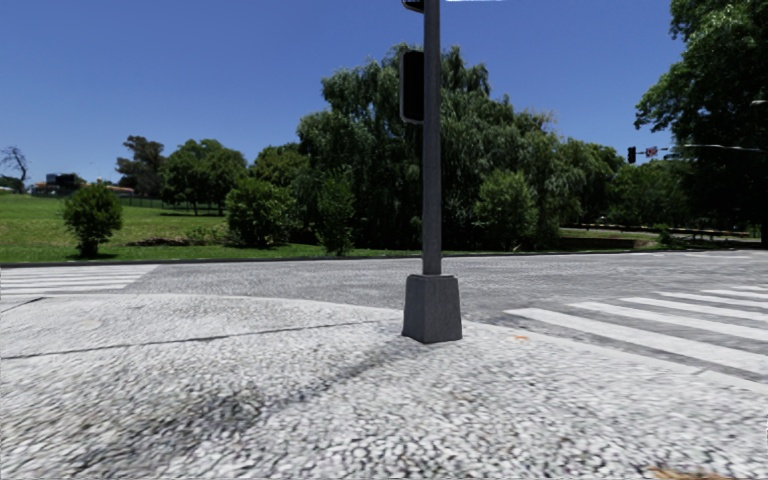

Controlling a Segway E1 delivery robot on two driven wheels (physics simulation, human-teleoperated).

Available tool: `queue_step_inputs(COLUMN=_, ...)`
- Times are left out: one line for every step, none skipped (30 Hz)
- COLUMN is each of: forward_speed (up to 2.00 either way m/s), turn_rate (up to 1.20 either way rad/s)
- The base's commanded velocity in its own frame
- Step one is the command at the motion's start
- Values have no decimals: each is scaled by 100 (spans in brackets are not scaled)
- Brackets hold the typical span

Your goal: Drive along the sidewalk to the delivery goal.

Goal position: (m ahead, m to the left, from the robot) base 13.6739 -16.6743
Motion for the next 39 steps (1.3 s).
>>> queue_step_inputs(forward_speed=116, turn_rate=-49)
queue_step_inputs(forward_speed=116, turn_rate=-49)
queue_step_inputs(forward_speed=116, turn_rate=-49)
queue_step_inputs(forward_speed=116, turn_rate=-49)
queue_step_inputs(forward_speed=116, turn_rate=-49)
queue_step_inputs(forward_speed=116, turn_rate=-49)
queue_step_inputs(forward_speed=116, turn_rate=-49)
queue_step_inputs(forward_speed=116, turn_rate=-49)
queue_step_inputs(forward_speed=116, turn_rate=-49)
queue_step_inputs(forward_speed=116, turn_rate=-49)
queue_step_inputs(forward_speed=116, turn_rate=-49)
queue_step_inputs(forward_speed=116, turn_rate=-49)
queue_step_inputs(forward_speed=116, turn_rate=-49)
queue_step_inputs(forward_speed=116, turn_rate=-49)
queue_step_inputs(forward_speed=116, turn_rate=-49)
queue_step_inputs(forward_speed=116, turn_rate=-49)
queue_step_inputs(forward_speed=116, turn_rate=-49)
queue_step_inputs(forward_speed=116, turn_rate=-49)
queue_step_inputs(forward_speed=116, turn_rate=-49)
queue_step_inputs(forward_speed=116, turn_rate=-49)
queue_step_inputs(forward_speed=116, turn_rate=-49)
queue_step_inputs(forward_speed=116, turn_rate=-49)
queue_step_inputs(forward_speed=116, turn_rate=-49)
queue_step_inputs(forward_speed=116, turn_rate=-49)
queue_step_inputs(forward_speed=116, turn_rate=-49)
queue_step_inputs(forward_speed=116, turn_rate=-49)
queue_step_inputs(forward_speed=116, turn_rate=-49)
queue_step_inputs(forward_speed=116, turn_rate=-50)
queue_step_inputs(forward_speed=116, turn_rate=-50)
queue_step_inputs(forward_speed=116, turn_rate=-51)
queue_step_inputs(forward_speed=116, turn_rate=-53)
queue_step_inputs(forward_speed=116, turn_rate=-55)
queue_step_inputs(forward_speed=116, turn_rate=-55)
queue_step_inputs(forward_speed=116, turn_rate=-59)
queue_step_inputs(forward_speed=116, turn_rate=-60)
queue_step_inputs(forward_speed=116, turn_rate=-60)
queue_step_inputs(forward_speed=116, turn_rate=-61)
queue_step_inputs(forward_speed=116, turn_rate=-61)
queue_step_inputs(forward_speed=116, turn_rate=-61)
